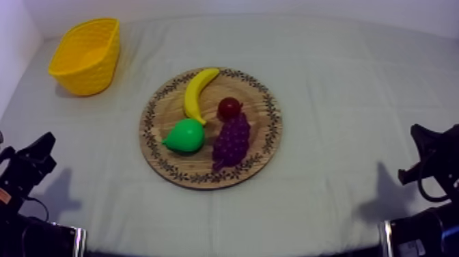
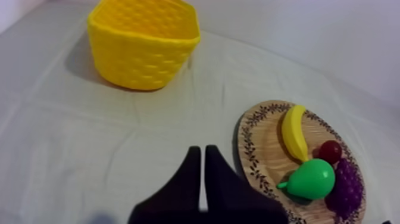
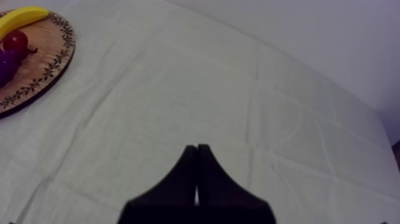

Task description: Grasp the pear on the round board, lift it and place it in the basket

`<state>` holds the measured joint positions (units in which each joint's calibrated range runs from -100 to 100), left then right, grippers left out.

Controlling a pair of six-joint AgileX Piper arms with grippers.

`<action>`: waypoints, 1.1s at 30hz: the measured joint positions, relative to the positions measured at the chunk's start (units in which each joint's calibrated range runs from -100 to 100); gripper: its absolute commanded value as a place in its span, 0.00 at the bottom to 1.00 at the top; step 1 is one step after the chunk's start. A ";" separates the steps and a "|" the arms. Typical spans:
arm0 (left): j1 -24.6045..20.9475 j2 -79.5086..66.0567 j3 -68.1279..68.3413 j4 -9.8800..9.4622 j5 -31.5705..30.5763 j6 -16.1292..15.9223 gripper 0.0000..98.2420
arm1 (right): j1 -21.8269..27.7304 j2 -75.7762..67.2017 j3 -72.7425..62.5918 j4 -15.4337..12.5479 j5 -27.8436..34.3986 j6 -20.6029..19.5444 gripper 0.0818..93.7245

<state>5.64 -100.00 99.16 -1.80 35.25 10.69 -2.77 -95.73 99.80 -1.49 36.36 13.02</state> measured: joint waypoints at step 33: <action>5.77 15.26 -24.37 5.55 17.74 -12.68 0.00 | 0.00 0.00 0.00 0.00 0.00 0.00 0.00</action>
<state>11.40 -84.74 74.78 3.76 52.99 -1.99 -2.77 -95.73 99.80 -1.49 36.36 13.02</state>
